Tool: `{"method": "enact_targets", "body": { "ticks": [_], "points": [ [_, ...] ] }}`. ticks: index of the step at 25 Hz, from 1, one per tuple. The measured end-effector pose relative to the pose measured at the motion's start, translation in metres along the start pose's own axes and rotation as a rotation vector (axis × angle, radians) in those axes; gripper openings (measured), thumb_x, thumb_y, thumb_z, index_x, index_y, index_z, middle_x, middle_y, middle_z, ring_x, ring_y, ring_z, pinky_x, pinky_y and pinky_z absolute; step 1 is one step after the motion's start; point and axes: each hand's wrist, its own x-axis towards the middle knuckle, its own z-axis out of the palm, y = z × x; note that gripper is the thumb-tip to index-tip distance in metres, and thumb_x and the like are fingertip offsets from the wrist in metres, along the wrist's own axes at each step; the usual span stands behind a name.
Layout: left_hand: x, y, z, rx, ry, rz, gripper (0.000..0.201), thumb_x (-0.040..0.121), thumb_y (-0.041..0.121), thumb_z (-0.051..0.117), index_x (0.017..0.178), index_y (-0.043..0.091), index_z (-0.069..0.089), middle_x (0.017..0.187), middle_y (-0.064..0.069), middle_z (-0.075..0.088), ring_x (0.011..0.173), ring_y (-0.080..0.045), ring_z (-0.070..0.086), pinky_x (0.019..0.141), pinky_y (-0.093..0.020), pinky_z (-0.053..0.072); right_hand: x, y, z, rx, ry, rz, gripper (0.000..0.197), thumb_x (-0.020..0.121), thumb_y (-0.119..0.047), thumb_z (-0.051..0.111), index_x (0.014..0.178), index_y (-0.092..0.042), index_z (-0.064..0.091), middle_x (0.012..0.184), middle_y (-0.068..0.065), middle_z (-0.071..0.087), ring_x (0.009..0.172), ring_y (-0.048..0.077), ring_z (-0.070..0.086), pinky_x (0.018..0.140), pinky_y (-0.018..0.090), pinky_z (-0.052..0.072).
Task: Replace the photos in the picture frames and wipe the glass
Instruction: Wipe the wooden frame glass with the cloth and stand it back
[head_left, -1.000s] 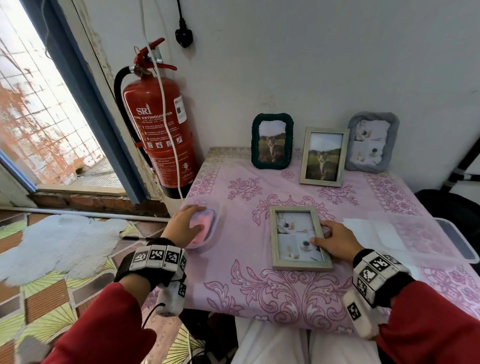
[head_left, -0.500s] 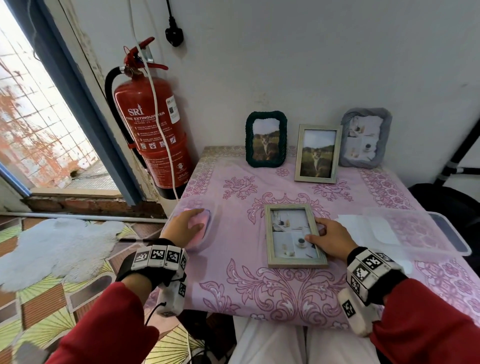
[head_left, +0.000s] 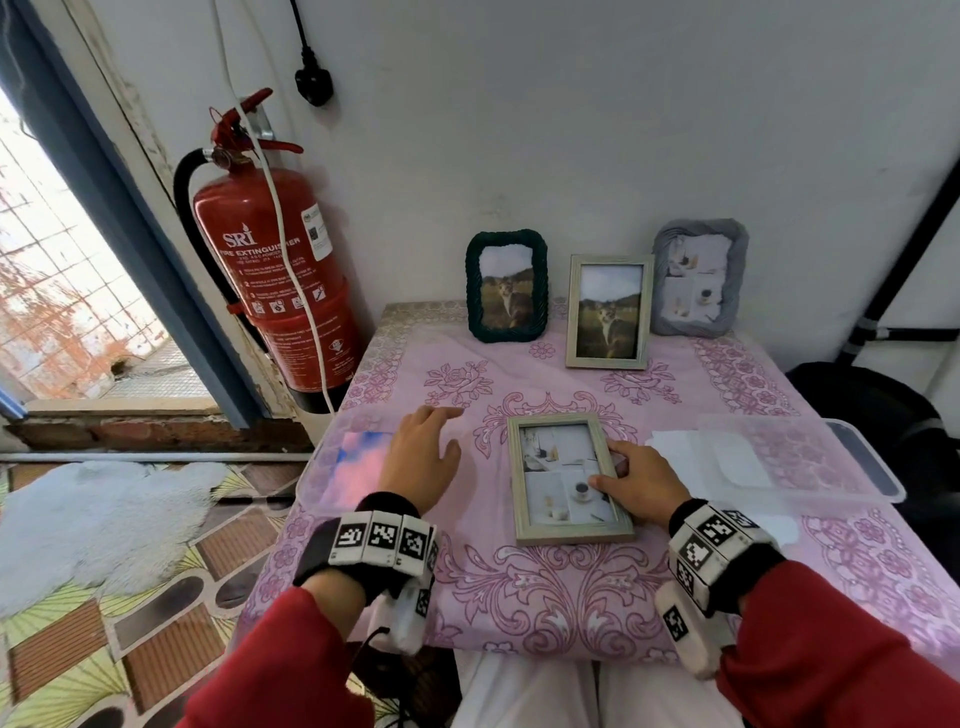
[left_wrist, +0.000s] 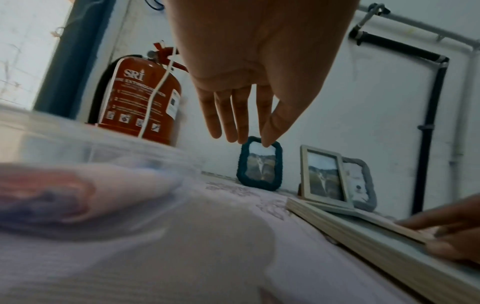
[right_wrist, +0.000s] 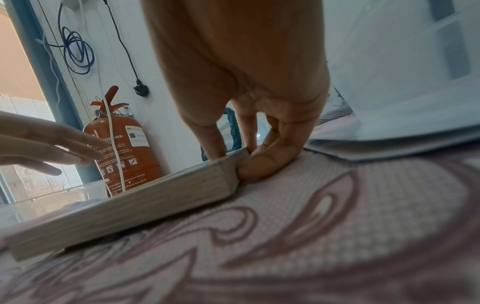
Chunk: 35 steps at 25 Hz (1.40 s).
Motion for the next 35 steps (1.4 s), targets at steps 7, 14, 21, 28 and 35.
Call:
{"method": "enact_targets", "body": {
  "ticks": [7, 14, 21, 28, 35],
  "points": [
    [0.004, 0.027, 0.045, -0.308, -0.169, -0.185, 0.043, 0.089, 0.012, 0.055, 0.131, 0.010, 0.046, 0.125, -0.013, 0.051, 0.102, -0.020, 0.054, 0.089, -0.025, 0.043, 0.002, 0.003, 0.000, -0.032, -0.007, -0.013, 0.042, 0.081, -0.016, 0.068, 0.122, -0.018, 0.059, 0.075, -0.014, 0.058, 0.069, 0.006, 0.056, 0.070, 0.022, 0.044],
    [0.005, 0.035, 0.066, -0.456, -0.240, -0.384, 0.056, 0.081, 0.017, 0.068, 0.130, 0.007, 0.043, 0.117, -0.015, 0.055, 0.102, -0.027, 0.058, 0.090, -0.039, 0.051, 0.002, 0.004, 0.000, -0.061, -0.001, -0.022, 0.042, 0.080, -0.019, 0.068, 0.121, -0.021, 0.059, 0.079, -0.012, 0.060, 0.077, 0.014, 0.060, 0.073, 0.026, 0.048],
    [0.004, 0.030, 0.070, -0.449, -0.246, -0.458, 0.058, 0.071, 0.022, 0.079, 0.118, 0.001, 0.052, 0.113, -0.015, 0.062, 0.098, -0.023, 0.061, 0.087, -0.032, 0.052, 0.003, 0.005, -0.001, -0.122, -0.006, -0.011, 0.040, 0.082, -0.024, 0.067, 0.121, -0.023, 0.058, 0.073, -0.018, 0.053, 0.077, 0.014, 0.055, 0.070, 0.022, 0.039],
    [-0.002, 0.032, 0.067, -0.697, -0.274, -0.482, 0.054, 0.075, 0.008, 0.075, 0.120, -0.002, 0.046, 0.103, -0.018, 0.062, 0.089, -0.023, 0.059, 0.081, -0.038, 0.055, 0.001, 0.003, -0.001, -0.106, -0.004, -0.017, 0.042, 0.082, -0.024, 0.067, 0.123, -0.025, 0.057, 0.075, -0.017, 0.055, 0.076, 0.012, 0.054, 0.069, 0.021, 0.037],
    [-0.004, 0.030, 0.067, -0.832, -0.250, -0.465, 0.055, 0.074, 0.000, 0.074, 0.120, -0.008, 0.046, 0.094, -0.012, 0.059, 0.078, -0.018, 0.058, 0.075, -0.030, 0.053, 0.000, 0.002, -0.002, -0.023, 0.000, 0.006, 0.049, 0.080, -0.018, 0.071, 0.126, -0.016, 0.054, 0.072, -0.016, 0.054, 0.066, 0.003, 0.052, 0.059, 0.016, 0.039]
  ]
}}
